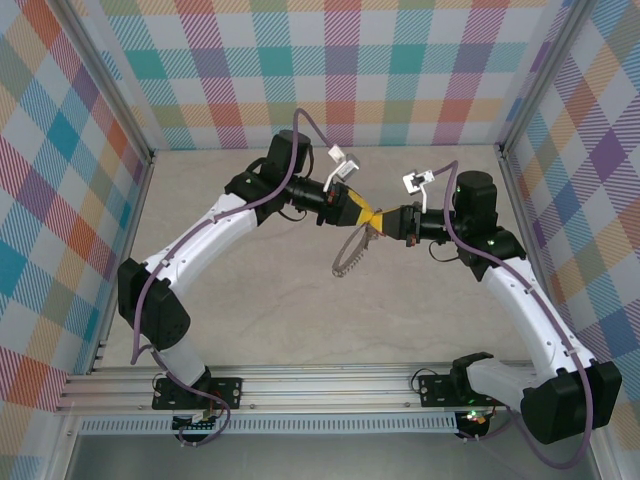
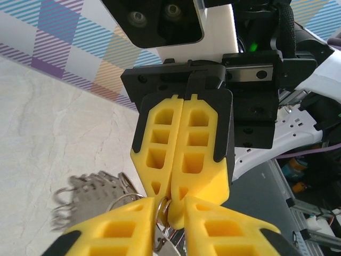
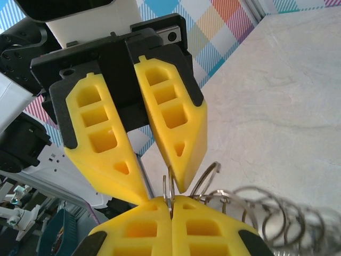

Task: Put the keys on the keyring

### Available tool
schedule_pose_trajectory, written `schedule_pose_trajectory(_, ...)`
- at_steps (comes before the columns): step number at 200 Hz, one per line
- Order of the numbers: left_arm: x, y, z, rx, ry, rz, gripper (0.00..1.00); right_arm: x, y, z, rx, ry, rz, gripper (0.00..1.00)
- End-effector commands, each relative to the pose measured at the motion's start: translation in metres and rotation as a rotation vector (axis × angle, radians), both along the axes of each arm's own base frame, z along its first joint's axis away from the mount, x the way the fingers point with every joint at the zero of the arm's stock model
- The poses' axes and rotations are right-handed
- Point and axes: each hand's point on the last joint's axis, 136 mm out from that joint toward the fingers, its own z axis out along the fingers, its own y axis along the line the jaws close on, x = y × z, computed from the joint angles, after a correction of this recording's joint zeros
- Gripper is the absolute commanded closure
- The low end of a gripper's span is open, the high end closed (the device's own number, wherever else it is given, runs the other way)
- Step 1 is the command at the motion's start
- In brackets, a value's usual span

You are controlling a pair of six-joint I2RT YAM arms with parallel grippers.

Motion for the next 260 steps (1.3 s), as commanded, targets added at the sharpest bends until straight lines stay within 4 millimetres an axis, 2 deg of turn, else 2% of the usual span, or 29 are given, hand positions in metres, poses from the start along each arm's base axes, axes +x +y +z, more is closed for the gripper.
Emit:
schedule_pose_trajectory(1, -0.008, -0.005, 0.011, -0.034, -0.023, -0.043, 0.87, -0.003, 0.002, 0.008, 0.019, -0.049, 0.024, 1.00)
schedule_pose_trajectory(34, -0.010, -0.004, 0.010, -0.034, -0.020, -0.049, 1.00, -0.002, 0.002, 0.007, 0.017, -0.047, 0.017, 1.00)
schedule_pose_trajectory(71, -0.007, -0.003, 0.011, -0.030, -0.041, -0.014, 1.00, -0.001, 0.002, 0.015, 0.032, -0.055, 0.013, 1.00)
schedule_pose_trajectory(90, 0.002, -0.001, 0.015, -0.036, -0.079, 0.061, 1.00, -0.001, -0.001, 0.019, 0.027, -0.063, -0.009, 0.74)
schedule_pose_trajectory(110, 0.008, 0.002, 0.028, -0.072, -0.135, 0.119, 1.00, -0.003, -0.010, 0.027, 0.028, -0.089, -0.048, 0.64)
schedule_pose_trajectory(151, 0.008, 0.008, 0.055, -0.146, -0.202, 0.174, 1.00, -0.009, -0.024, 0.036, 0.029, -0.124, -0.117, 0.61)
schedule_pose_trajectory(193, 0.008, 0.011, 0.074, -0.202, -0.233, 0.195, 1.00, -0.007, -0.022, 0.037, 0.055, -0.116, -0.115, 0.56)
schedule_pose_trajectory(260, 0.004, 0.010, 0.086, -0.245, -0.238, 0.180, 1.00, 0.003, -0.014, 0.046, 0.118, -0.110, -0.072, 0.50)
